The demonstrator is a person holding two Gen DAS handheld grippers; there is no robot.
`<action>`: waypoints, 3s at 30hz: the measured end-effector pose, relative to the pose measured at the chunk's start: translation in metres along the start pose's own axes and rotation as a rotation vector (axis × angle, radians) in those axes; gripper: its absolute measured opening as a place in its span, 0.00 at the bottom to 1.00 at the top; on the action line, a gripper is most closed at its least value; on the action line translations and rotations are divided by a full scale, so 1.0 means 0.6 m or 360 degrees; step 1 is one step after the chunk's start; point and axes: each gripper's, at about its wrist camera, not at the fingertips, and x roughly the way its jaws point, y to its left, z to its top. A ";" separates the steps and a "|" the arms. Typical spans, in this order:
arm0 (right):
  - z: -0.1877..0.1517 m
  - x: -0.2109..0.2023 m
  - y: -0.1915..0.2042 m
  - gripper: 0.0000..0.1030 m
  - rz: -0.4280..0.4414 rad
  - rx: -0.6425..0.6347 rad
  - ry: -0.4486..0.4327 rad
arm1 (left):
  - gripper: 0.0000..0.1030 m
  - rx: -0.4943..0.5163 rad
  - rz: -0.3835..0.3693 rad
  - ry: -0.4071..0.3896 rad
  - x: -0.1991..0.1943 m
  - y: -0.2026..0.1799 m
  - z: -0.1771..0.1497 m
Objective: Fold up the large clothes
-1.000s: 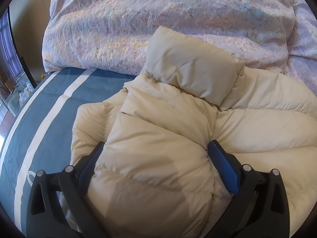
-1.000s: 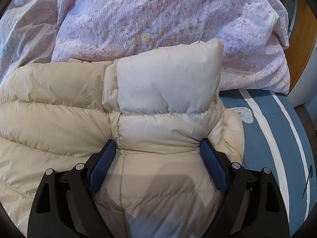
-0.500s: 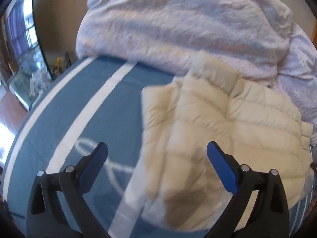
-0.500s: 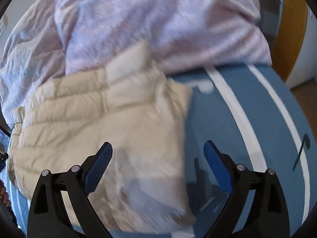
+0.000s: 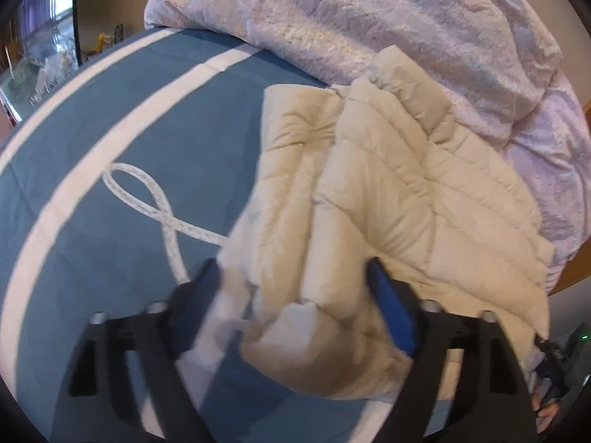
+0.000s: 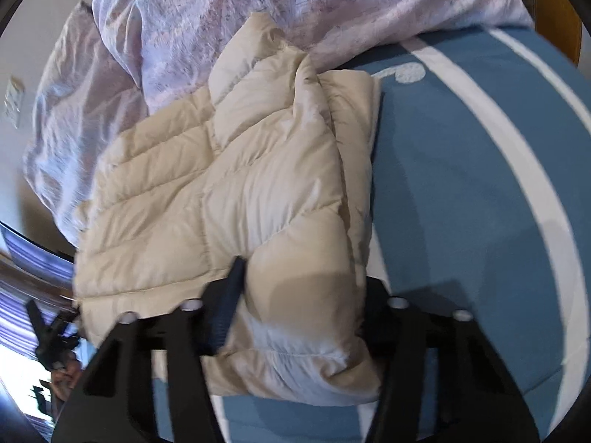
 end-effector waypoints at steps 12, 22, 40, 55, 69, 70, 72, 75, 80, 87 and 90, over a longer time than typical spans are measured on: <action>-0.073 -0.065 0.019 0.18 0.0241 0.0066 0.0004 | 0.18 -0.0053 -0.0127 -0.0058 -0.079 0.037 -0.030; -0.162 -0.094 0.039 0.18 0.0271 0.0058 0.0067 | 0.18 0.0002 -0.0106 -0.0049 -0.143 0.114 -0.095; -0.194 -0.169 0.137 0.64 -0.0425 -0.0429 -0.0275 | 0.67 0.0045 0.0017 -0.0057 -0.157 0.132 -0.122; -0.246 -0.075 0.289 0.64 -0.0228 -0.0654 -0.0212 | 0.78 -0.0111 -0.0085 0.0009 -0.132 0.134 -0.128; -0.303 -0.014 0.333 0.64 -0.0372 -0.0762 -0.0262 | 0.79 -0.0200 -0.0126 -0.0025 -0.125 0.139 -0.126; -0.306 -0.006 0.333 0.64 -0.0395 -0.0771 -0.0251 | 0.79 -0.0202 -0.0127 -0.0027 -0.124 0.138 -0.126; -0.308 0.008 0.332 0.64 -0.0432 -0.0781 -0.0240 | 0.79 -0.0208 -0.0136 -0.0032 -0.122 0.137 -0.125; -0.312 0.010 0.334 0.64 -0.0465 -0.0782 -0.0253 | 0.78 -0.0212 -0.0137 -0.0039 -0.120 0.135 -0.125; -0.322 -0.009 0.349 0.63 -0.0375 -0.0774 -0.0310 | 0.78 -0.0219 -0.0138 -0.0045 -0.118 0.134 -0.122; -0.319 0.037 0.354 0.64 -0.0470 -0.0800 -0.0229 | 0.61 -0.0236 -0.0188 -0.0036 -0.113 0.133 -0.120; -0.317 0.039 0.353 0.64 -0.0461 -0.0789 -0.0218 | 0.41 -0.0253 -0.0248 -0.0043 -0.119 0.132 -0.116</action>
